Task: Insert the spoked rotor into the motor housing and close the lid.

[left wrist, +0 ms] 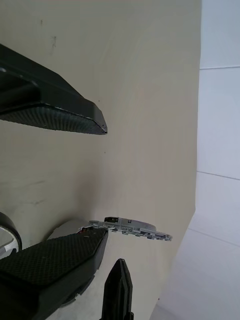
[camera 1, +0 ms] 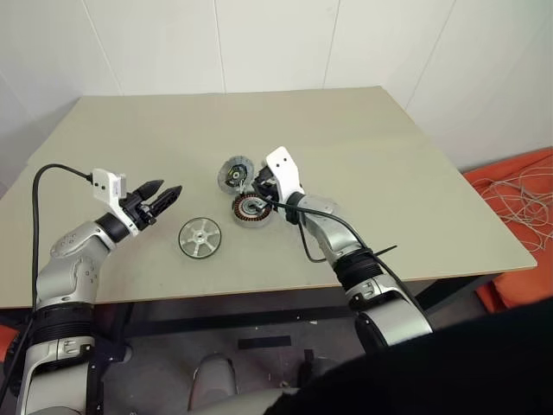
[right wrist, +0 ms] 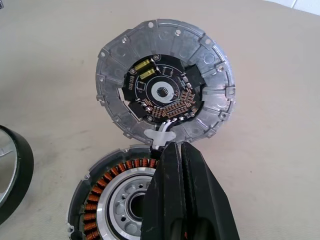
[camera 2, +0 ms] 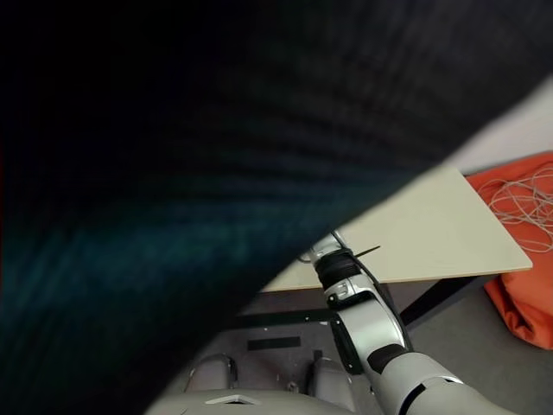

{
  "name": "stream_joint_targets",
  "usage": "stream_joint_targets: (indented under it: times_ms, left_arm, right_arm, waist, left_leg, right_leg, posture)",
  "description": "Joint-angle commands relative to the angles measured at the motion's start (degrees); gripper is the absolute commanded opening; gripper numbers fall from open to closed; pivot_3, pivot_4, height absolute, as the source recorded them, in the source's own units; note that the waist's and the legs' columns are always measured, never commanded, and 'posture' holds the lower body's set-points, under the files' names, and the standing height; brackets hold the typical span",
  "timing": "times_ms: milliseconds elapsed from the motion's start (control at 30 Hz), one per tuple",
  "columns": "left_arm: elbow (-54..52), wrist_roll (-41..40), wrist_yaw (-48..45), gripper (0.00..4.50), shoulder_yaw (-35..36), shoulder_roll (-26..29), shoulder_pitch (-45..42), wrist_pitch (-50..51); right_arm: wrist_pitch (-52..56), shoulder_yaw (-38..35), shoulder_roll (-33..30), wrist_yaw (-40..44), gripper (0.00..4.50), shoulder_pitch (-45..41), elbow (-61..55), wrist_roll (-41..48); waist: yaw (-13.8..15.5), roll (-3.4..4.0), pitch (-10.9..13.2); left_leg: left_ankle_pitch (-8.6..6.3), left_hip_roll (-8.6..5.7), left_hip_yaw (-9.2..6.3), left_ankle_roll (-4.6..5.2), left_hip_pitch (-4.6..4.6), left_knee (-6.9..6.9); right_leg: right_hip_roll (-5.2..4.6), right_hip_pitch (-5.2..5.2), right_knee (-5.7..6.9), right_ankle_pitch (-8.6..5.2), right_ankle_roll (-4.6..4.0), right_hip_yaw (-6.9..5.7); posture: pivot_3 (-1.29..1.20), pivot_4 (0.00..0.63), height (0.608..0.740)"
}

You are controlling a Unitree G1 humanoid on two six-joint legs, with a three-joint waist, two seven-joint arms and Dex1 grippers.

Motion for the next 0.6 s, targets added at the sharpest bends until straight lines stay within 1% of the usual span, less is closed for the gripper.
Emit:
stream_joint_targets:
  times_ms: [33,200,333,433,600]
  left_arm:
    - [-1.7,-0.1,0.0,3.17,0.6,0.5,-0.6,-0.7]
    - [-2.2,-0.2,0.2,3.17,0.9,0.6,0.0,-0.6]
    - [-2.2,-0.2,0.3,3.17,1.0,0.7,0.2,-0.6]
    - [-1.9,-0.1,0.4,3.17,0.8,0.5,-0.1,-0.8]
    - [-1.6,0.0,0.3,3.17,0.5,0.2,-0.5,-0.9]
  right_arm:
    - [-1.1,0.8,1.3,0.1,0.05,-0.1,3.7,-0.1]
    - [-1.5,1.1,1.0,-2.6,0.05,0.1,11.0,-2.1]
    - [-2.1,-0.6,0.0,-5.1,0.05,-1.2,12.8,-1.8]
    - [-2.7,-1.7,-0.5,-4.9,0.05,-2.2,11.0,-0.8]
    - [-2.0,-1.7,-0.9,-2.9,0.05,-2.5,3.3,0.5]
  waist:
    - [0.0,0.0,0.0]
    - [0.0,-0.01,0.0]
    - [0.1,0.0,0.0]
    - [0.3,-0.01,0.0]
    - [0.1,0.0,0.0]
  left_leg:
    - [0.0,0.01,0.0,0.0,0.02,0.0]
    - [0.0,0.01,0.0,-0.01,0.1,0.02]
    - [0.01,0.01,0.0,-0.02,0.3,0.03]
    - [0.01,0.0,-0.02,-0.02,0.29,0.06]
    - [0.01,0.02,-0.02,-0.03,0.17,0.07]
  right_leg:
    - [0.0,0.02,0.0,0.0,0.0,0.0]
    - [-0.01,0.08,0.01,0.0,0.0,0.0]
    - [-0.01,0.27,0.02,-0.01,0.01,0.0]
    - [-0.02,0.3,0.02,-0.01,0.02,0.0]
    - [-0.01,0.18,0.03,0.0,0.01,0.0]
  posture:
    - [0.0,0.0,0.74]
    - [0.0,0.0,0.74]
    - [0.0,0.0,0.74]
    - [0.0,0.0,0.74]
    - [0.0,0.0,0.74]
